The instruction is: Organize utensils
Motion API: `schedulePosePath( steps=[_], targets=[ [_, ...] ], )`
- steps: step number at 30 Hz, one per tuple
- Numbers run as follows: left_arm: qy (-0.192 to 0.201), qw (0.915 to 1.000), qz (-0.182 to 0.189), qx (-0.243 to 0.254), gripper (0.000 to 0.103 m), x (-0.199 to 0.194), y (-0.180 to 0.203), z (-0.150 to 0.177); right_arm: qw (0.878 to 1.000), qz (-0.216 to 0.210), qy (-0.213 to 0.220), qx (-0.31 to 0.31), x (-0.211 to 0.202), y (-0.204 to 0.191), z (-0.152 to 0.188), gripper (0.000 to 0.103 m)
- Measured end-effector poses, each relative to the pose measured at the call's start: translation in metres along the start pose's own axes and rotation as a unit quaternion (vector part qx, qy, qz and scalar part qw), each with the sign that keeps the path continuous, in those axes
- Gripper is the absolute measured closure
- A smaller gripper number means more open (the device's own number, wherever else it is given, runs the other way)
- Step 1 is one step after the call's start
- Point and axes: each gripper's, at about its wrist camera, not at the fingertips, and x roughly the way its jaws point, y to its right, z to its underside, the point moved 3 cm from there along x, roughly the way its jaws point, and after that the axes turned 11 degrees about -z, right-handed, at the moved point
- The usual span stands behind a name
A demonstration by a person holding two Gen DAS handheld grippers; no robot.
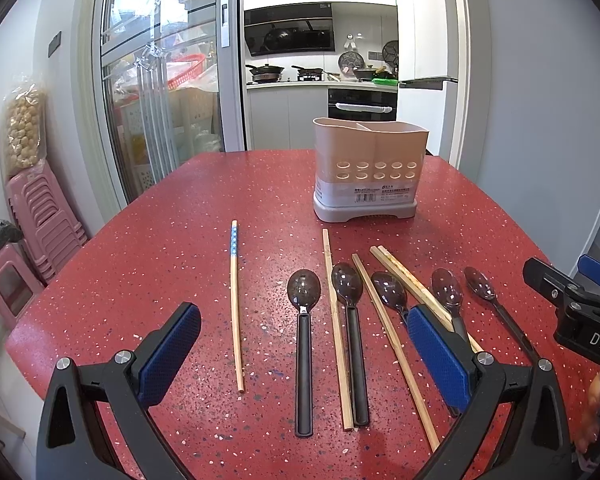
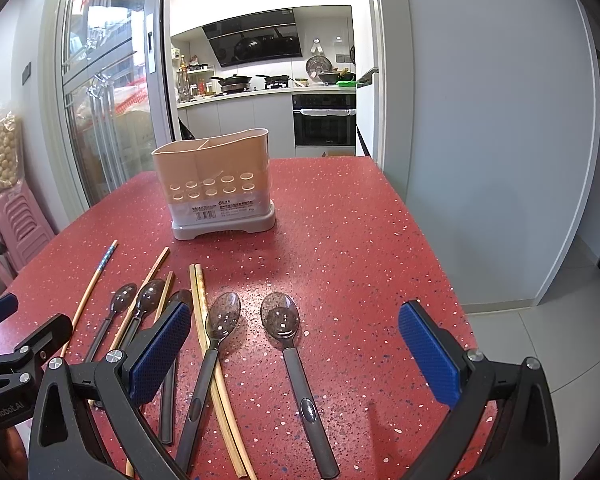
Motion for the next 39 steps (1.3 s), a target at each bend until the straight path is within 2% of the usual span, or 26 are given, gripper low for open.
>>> schedulePosePath(
  steps=[29,35,39],
  targets=[
    [-0.009,1.0,0.001,0.001,0.0,0.004,0.003,0.001,1.0,-0.003,-0.007,0.002,0.002,0.002,0.001,0.0],
    [-0.045,0.9989,-0.013,0.003,0.0,0.022,-0.003,0.001,1.0,-0.008,-0.022,-0.006,0.007,0.004,-0.002,0.0],
    [-0.086,0.9958,-0.027,-0.011,0.0,0.044,-0.02,-0.004,0.998,-0.007,-0.065,-0.014,0.019,0.012,-0.008,0.0]
  ],
)
